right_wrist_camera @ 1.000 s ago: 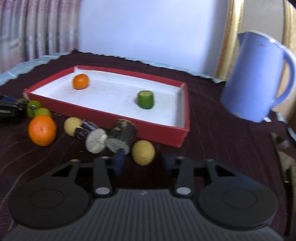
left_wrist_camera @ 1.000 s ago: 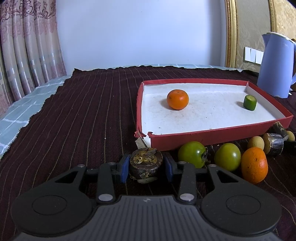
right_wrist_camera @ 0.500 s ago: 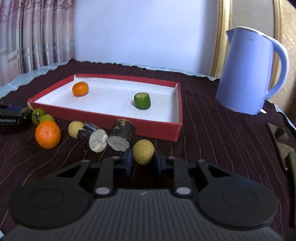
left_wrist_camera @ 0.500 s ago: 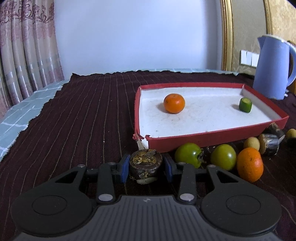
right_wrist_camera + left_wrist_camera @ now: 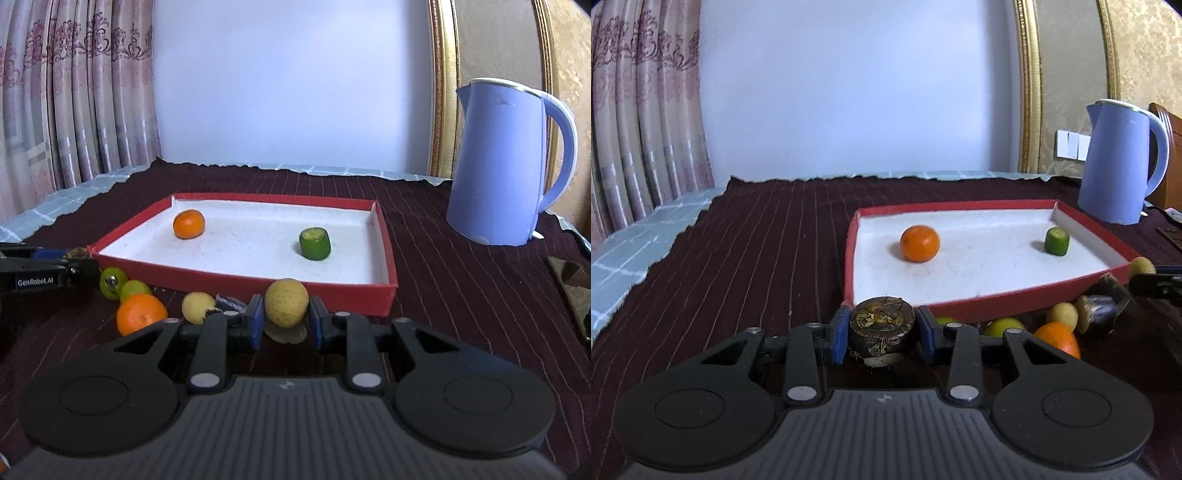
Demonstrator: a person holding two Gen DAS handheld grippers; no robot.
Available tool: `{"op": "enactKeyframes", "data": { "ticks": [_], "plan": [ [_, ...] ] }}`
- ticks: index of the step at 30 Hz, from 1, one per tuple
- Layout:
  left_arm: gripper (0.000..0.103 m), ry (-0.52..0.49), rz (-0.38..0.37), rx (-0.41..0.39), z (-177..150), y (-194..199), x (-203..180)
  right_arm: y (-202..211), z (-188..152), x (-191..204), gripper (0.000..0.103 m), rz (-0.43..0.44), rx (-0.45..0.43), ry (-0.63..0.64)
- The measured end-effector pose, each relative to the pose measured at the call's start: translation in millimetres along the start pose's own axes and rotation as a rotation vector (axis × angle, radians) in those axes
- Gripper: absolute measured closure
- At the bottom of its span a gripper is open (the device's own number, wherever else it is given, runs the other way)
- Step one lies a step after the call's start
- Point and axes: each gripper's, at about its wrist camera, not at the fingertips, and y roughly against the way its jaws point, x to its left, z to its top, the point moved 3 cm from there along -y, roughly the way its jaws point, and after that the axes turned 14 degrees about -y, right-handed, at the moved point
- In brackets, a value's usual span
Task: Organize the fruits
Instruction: 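Carry the tea cake with the left tool into the tray while the right tool carries the lemon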
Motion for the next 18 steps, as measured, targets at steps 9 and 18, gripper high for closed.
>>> {"op": "enactKeyframes", "data": {
  "ticks": [9,18],
  "plan": [
    [0.066,-0.017,0.004,-0.019,26.4,-2.5,-19.0,-5.7,7.2,6.2,0.078,0.011,-0.02,-0.022],
    [0.066,-0.037,0.0,0.02,40.0,-19.4,-36.6,-13.6,14.1,15.3,0.078,0.011,-0.038,-0.019]
  ]
}}
